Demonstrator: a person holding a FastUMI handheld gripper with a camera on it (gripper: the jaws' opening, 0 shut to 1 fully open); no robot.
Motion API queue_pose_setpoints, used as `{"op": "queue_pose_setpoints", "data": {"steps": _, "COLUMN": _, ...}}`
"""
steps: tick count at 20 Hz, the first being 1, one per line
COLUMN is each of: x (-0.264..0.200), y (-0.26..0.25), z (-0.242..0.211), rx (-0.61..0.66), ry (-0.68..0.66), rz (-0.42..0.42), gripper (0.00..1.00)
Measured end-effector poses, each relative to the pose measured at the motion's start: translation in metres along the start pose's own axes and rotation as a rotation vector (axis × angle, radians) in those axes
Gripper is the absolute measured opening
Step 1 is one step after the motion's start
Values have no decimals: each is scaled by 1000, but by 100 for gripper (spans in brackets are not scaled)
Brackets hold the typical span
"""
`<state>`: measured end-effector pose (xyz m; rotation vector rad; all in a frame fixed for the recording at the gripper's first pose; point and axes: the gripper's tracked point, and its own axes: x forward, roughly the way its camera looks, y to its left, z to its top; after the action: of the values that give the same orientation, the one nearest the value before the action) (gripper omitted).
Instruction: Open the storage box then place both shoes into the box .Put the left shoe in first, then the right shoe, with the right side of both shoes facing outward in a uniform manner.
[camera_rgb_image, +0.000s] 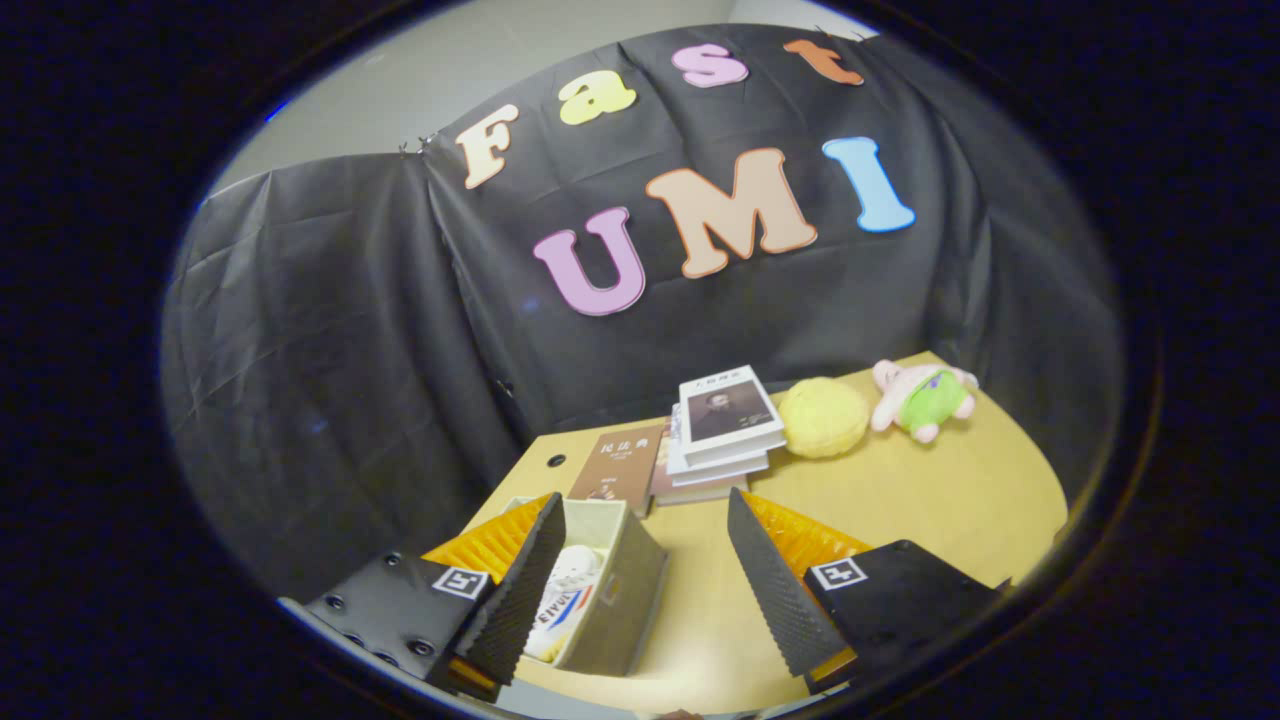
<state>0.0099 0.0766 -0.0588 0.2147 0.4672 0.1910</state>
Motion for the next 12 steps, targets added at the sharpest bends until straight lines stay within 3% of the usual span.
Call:
{"op": "queue_pose_setpoints", "data": {"steps": 5, "x": -29, "y": -64, "z": 28, "rx": -107, "ry": -82, "rz": -76, "gripper": 100}}
{"op": "queue_pose_setpoints", "data": {"steps": 12, "x": -56, "y": -135, "z": 61, "rx": -157, "ry": -199, "rz": -138, "gripper": 100}}
